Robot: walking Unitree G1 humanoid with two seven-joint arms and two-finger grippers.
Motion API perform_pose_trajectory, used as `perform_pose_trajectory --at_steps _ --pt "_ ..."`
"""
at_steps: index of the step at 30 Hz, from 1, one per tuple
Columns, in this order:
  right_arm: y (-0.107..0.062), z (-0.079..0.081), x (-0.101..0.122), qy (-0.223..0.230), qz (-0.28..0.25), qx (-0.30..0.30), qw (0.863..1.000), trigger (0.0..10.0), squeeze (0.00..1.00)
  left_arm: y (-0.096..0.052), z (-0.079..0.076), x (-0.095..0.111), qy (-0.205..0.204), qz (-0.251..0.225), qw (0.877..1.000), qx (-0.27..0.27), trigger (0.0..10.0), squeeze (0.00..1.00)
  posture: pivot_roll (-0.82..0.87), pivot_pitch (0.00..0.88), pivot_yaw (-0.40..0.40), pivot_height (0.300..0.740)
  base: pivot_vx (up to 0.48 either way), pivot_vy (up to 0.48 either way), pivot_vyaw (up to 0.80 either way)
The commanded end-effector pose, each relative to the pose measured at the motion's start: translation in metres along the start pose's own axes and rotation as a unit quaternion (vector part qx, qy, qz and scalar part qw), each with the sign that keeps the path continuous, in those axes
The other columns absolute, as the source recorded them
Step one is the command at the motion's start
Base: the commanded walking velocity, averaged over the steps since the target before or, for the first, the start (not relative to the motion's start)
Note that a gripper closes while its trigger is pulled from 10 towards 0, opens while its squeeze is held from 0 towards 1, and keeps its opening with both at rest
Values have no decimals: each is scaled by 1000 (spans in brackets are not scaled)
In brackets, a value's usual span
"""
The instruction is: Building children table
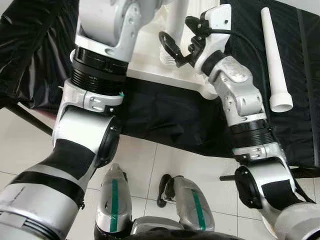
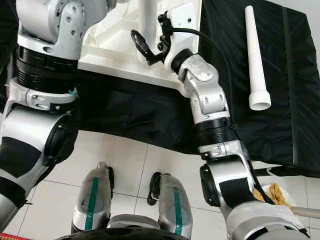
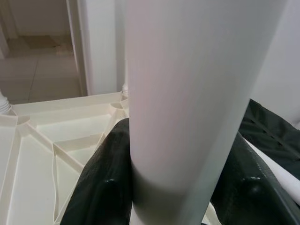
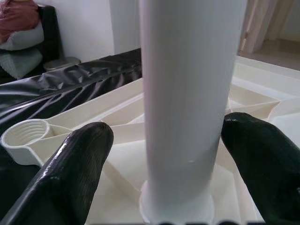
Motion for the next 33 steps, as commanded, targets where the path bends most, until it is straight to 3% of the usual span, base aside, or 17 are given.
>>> perform_pose_trajectory --at_steps 1,11,18,19,24,26,27,28,33 --pt "2 -3 -1 1 11 -18 1000 10000 0 -1 -4 14 22 -16 998 56 10000 0 148 46 -119 740 0 0 0" --pt "10 -9 -5 7 28 -65 998 10000 0 -2 -8 19 41 -19 997 58 10000 0 152 37 -118 740 0 0 0" --pt "16 -18 6 7 14 -80 997 10000 0 -2 -10 18 53 -15 997 55 10000 0 159 36 -117 740 0 0 0" --pt "16 -18 7 8 13 -80 997 5373 0 -2 -10 18 54 -15 997 55 10000 0 159 36 -117 740 0 0 0" --pt "18 -19 8 10 9 -80 997 6078 0 -3 -11 18 57 -13 997 54 10000 0 160 34 -115 740 0 0 0" --pt "18 -19 7 16 14 -81 996 3843 0 -3 -12 18 59 -13 997 53 10000 0 161 33 -115 740 0 0 0" --pt "18 -19 6 19 16 -82 996 784 0 -3 -12 17 59 -12 997 53 10000 0 161 33 -115 740 0 0 0" --pt "19 -20 4 20 19 -82 996 0 0 -3 -12 17 60 -12 997 53 10000 0 161 33 -114 740 0 0 0" --pt "19 -20 -1 25 28 -84 996 0 0 -2 -13 18 61 -12 997 52 10000 0 162 34 -113 740 0 0 0"
Point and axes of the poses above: a point about 5 cm out from each wrist's last joint towards the gripper, its own y axis pointing out of the wrist towards the gripper, its own x axis along the axis of the wrist's last joint, z = x × y, the point moved 1 cm from there along y, pointing out of the wrist towards the gripper, and after that the axes turned 1 degree about y, right-handed, at the moved point
